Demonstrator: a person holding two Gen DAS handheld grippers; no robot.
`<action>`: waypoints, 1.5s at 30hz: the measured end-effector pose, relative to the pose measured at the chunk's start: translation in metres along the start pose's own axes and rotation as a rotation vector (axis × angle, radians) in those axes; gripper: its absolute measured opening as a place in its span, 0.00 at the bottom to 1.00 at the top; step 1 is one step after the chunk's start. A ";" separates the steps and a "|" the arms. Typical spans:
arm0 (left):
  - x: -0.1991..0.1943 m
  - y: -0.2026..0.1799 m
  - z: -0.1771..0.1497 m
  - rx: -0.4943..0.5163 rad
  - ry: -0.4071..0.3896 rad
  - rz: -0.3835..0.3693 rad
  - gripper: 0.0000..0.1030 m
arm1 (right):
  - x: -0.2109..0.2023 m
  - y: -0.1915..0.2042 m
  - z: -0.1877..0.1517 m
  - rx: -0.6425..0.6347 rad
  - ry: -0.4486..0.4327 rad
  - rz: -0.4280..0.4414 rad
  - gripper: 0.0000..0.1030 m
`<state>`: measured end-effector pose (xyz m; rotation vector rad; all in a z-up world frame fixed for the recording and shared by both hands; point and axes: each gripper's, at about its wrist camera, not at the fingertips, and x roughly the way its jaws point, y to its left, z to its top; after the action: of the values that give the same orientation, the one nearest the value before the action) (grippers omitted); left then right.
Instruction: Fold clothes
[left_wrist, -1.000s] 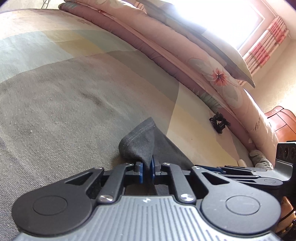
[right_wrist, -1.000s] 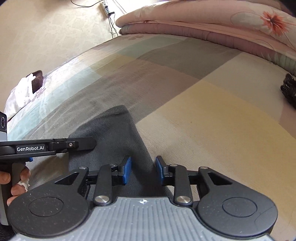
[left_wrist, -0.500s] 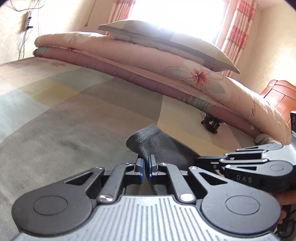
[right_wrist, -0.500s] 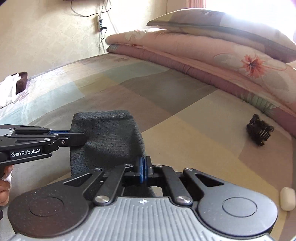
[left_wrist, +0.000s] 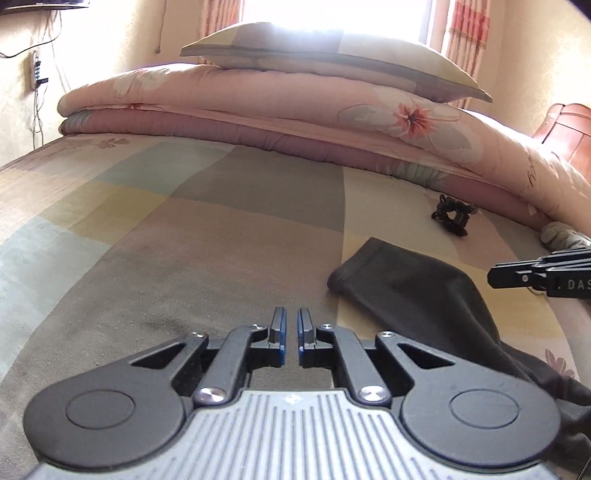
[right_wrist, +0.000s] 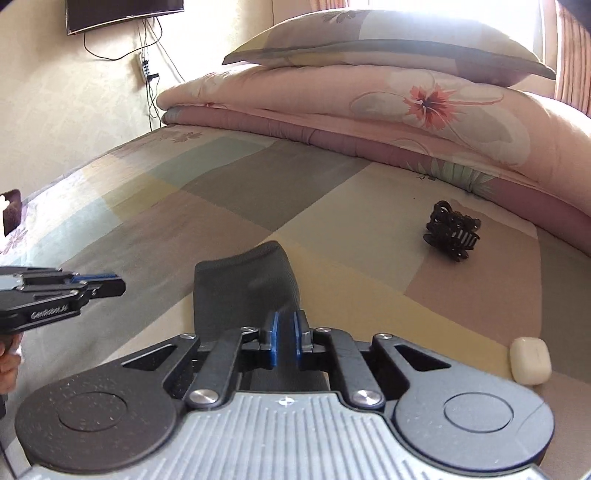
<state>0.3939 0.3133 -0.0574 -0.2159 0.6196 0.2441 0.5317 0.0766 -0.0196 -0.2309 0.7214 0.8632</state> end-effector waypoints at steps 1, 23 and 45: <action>-0.002 -0.007 0.001 0.012 0.004 -0.011 0.04 | -0.014 0.002 -0.007 -0.010 0.007 0.013 0.10; 0.022 -0.142 -0.047 0.124 0.242 -0.294 0.14 | -0.167 -0.098 -0.136 0.124 0.035 -0.156 0.24; 0.011 -0.258 -0.081 0.323 0.272 -0.566 0.18 | -0.158 -0.085 -0.190 0.023 0.115 -0.138 0.25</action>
<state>0.4331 0.0482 -0.0958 -0.1054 0.8296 -0.4364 0.4357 -0.1625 -0.0649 -0.3077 0.8127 0.7143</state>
